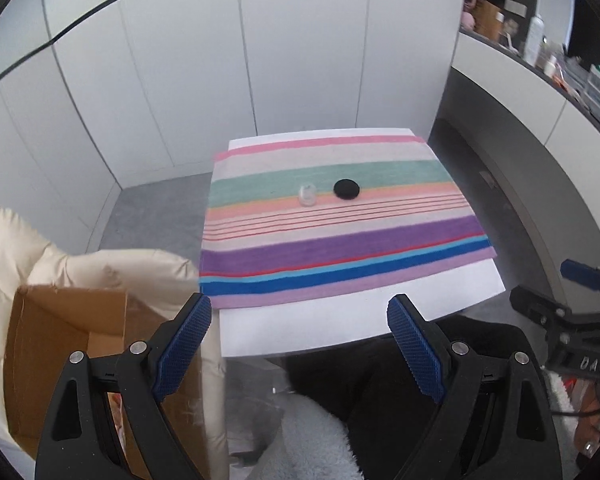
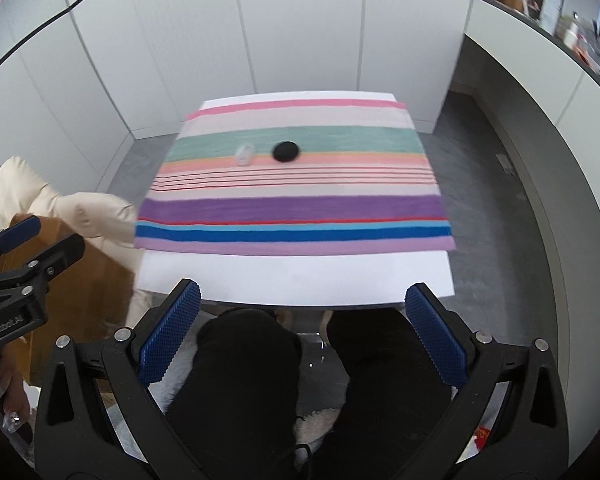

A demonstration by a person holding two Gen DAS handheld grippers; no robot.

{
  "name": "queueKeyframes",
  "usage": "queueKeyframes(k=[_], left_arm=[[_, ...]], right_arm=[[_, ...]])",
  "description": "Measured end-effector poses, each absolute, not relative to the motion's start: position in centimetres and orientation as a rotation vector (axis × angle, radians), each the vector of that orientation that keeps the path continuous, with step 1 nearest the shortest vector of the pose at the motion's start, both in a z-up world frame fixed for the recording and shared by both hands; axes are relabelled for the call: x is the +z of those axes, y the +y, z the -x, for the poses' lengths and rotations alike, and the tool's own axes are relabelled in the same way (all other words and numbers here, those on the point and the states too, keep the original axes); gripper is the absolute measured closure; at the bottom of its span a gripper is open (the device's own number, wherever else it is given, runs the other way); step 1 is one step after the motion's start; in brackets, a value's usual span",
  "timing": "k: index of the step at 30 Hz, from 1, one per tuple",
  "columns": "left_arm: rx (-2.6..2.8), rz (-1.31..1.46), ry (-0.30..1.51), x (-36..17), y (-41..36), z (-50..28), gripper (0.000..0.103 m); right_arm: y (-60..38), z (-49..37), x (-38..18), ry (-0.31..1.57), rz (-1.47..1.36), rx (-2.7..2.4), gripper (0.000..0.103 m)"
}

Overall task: Organize objects
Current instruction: 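Move both open tools back over the striped cloth, then grasp the black round puff with the right tool while the left grasps the small clear case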

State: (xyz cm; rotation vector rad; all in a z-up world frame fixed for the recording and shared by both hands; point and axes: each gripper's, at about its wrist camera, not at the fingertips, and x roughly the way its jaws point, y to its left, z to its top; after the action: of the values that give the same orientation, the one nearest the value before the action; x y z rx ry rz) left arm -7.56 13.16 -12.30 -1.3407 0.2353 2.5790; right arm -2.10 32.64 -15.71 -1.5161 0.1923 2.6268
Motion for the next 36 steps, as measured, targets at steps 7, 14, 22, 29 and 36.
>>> queueKeyframes(k=[7,14,22,29,36], left_arm=[[2.603,1.388,0.308,-13.4,13.8,10.5,0.012],[2.623,1.385,0.357,-14.7,15.6,17.5,0.012],[2.481,1.559,0.278,-22.2,17.9,27.3,0.012],[2.436,1.696,0.173,-29.5,17.7,32.9,0.012],[2.420,1.717,0.163,-33.8,17.9,35.5,0.012]], right_arm=[[35.6,4.0,-17.7,0.228,1.512,2.599,0.000],[36.8,9.2,-19.2,0.211,1.501,2.624,0.000],[36.1,18.6,-24.8,0.091,1.535,2.691,0.000],[35.2,27.5,-32.5,0.058,1.599,2.765,0.000],[33.0,34.2,-38.7,-0.060,1.591,2.805,0.000]])
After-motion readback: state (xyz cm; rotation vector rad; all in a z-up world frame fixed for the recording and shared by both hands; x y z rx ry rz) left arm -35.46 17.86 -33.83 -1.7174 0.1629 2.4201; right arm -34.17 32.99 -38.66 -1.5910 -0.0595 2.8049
